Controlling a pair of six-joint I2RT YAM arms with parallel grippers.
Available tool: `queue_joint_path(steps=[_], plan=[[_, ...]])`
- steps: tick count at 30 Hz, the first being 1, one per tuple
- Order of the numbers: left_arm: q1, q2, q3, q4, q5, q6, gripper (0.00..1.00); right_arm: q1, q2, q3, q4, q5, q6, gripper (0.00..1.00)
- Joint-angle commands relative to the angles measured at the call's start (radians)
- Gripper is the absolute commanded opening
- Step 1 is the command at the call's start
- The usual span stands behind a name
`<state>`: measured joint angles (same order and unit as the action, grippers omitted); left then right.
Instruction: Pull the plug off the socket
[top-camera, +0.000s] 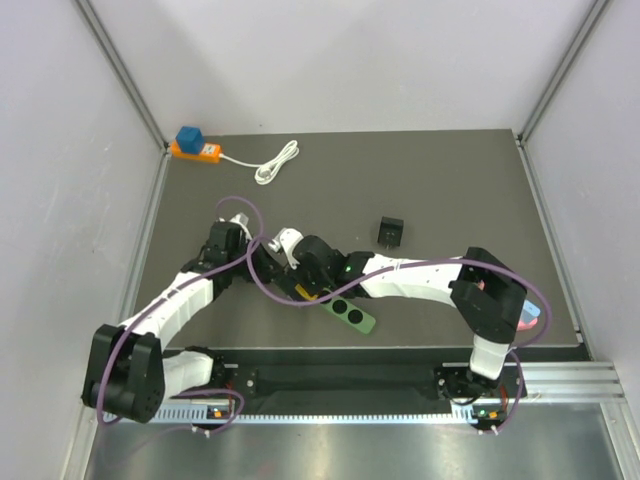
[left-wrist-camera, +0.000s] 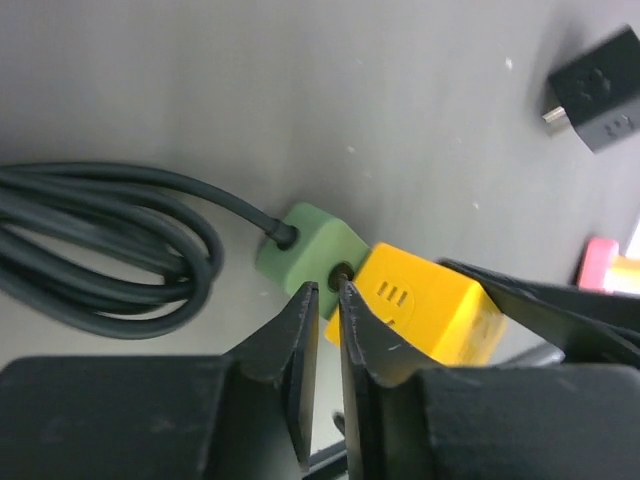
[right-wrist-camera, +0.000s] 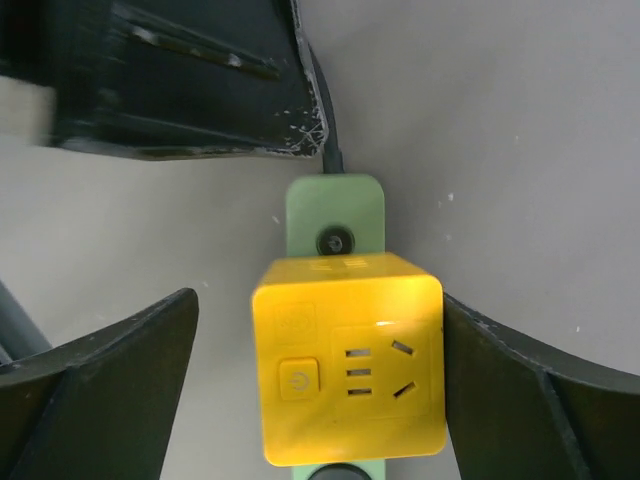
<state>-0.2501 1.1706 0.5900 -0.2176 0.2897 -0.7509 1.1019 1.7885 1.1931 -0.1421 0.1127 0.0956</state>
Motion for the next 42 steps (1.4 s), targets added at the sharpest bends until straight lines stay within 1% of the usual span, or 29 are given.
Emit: queue_joint_path(steps=[1, 2, 5, 7, 8, 9, 12, 13, 16, 18, 19, 22, 23, 25, 26, 28, 29, 31, 33, 34, 35, 37, 38, 39, 40, 42], plan=[[0.003, -0.025, -0.024, 0.090, 0.117, -0.002, 0.18, -0.010, 0.002, 0.027, -0.027, 0.024, -0.007, 0.89], [0.003, -0.029, -0.027, 0.095, 0.149, -0.004, 0.17, -0.011, 0.000, 0.017, -0.025, 0.031, -0.007, 0.89], [-0.003, -0.009, -0.032, 0.110, 0.177, -0.007, 0.09, -0.017, -0.018, -0.026, -0.007, 0.050, -0.005, 0.88], [-0.015, 0.018, -0.033, 0.121, 0.190, -0.010, 0.00, -0.023, -0.029, -0.046, 0.022, 0.045, 0.000, 0.81], [-0.020, 0.053, -0.032, 0.121, 0.192, -0.014, 0.00, -0.025, -0.029, -0.046, 0.024, 0.041, 0.003, 0.76], [-0.024, 0.067, -0.035, 0.126, 0.190, -0.027, 0.00, -0.027, -0.028, -0.044, 0.026, 0.038, 0.004, 0.68], [-0.047, 0.096, -0.053, 0.159, 0.177, -0.050, 0.00, -0.025, -0.023, -0.035, 0.022, 0.042, 0.004, 0.63], [-0.060, 0.103, -0.052, 0.140, 0.133, -0.051, 0.00, -0.027, -0.024, -0.033, 0.025, 0.044, 0.006, 0.60], [-0.064, 0.139, -0.053, 0.115, 0.071, -0.054, 0.00, -0.027, -0.020, -0.026, 0.036, 0.042, 0.007, 0.49], [-0.069, 0.176, -0.058, 0.130, 0.068, -0.060, 0.00, -0.025, -0.012, -0.015, 0.044, 0.044, 0.009, 0.42], [-0.083, 0.188, -0.059, 0.130, 0.037, -0.062, 0.00, -0.025, -0.012, -0.013, 0.050, 0.044, 0.012, 0.40], [-0.104, 0.239, -0.064, 0.124, -0.004, -0.080, 0.00, -0.025, -0.009, -0.004, 0.078, 0.047, 0.021, 0.21], [-0.107, 0.256, -0.068, 0.118, -0.020, -0.087, 0.00, -0.025, -0.008, 0.000, 0.079, 0.051, 0.033, 0.01], [-0.118, 0.258, -0.090, 0.118, -0.046, -0.108, 0.00, -0.027, -0.018, -0.003, 0.090, 0.080, 0.053, 0.00], [-0.123, 0.255, -0.096, 0.115, -0.075, -0.111, 0.00, -0.025, -0.050, -0.016, 0.110, 0.096, 0.081, 0.00], [-0.130, 0.250, -0.110, 0.092, -0.099, -0.117, 0.00, -0.043, -0.095, -0.080, 0.195, 0.101, 0.119, 0.00], [-0.130, 0.242, -0.117, 0.087, -0.104, -0.117, 0.00, -0.056, -0.138, -0.101, 0.219, 0.087, 0.171, 0.00], [-0.130, 0.218, -0.139, 0.084, -0.122, -0.116, 0.00, -0.109, -0.172, -0.164, 0.312, -0.003, 0.241, 0.00], [-0.132, 0.201, -0.150, 0.083, -0.126, -0.114, 0.00, -0.128, -0.204, -0.184, 0.346, -0.019, 0.239, 0.00], [-0.132, 0.189, -0.160, 0.084, -0.124, -0.116, 0.00, -0.126, -0.202, -0.167, 0.337, -0.018, 0.215, 0.00], [-0.133, 0.182, -0.167, 0.089, -0.123, -0.116, 0.00, -0.119, -0.201, -0.158, 0.337, -0.018, 0.144, 0.00], [-0.135, 0.164, -0.182, 0.090, -0.129, -0.116, 0.00, -0.039, -0.187, -0.119, 0.304, 0.134, 0.020, 0.00], [-0.135, 0.159, -0.183, 0.090, -0.132, -0.113, 0.00, -0.012, -0.155, -0.098, 0.286, 0.187, -0.088, 0.00], [-0.135, 0.159, -0.188, 0.090, -0.136, -0.110, 0.00, 0.028, -0.140, -0.070, 0.279, 0.264, -0.140, 0.00], [-0.135, 0.155, -0.191, 0.095, -0.126, -0.108, 0.00, 0.041, -0.127, -0.060, 0.265, 0.287, -0.195, 0.00], [-0.138, 0.156, -0.191, 0.106, -0.123, -0.108, 0.00, 0.068, -0.101, -0.043, 0.259, 0.333, -0.214, 0.00]])
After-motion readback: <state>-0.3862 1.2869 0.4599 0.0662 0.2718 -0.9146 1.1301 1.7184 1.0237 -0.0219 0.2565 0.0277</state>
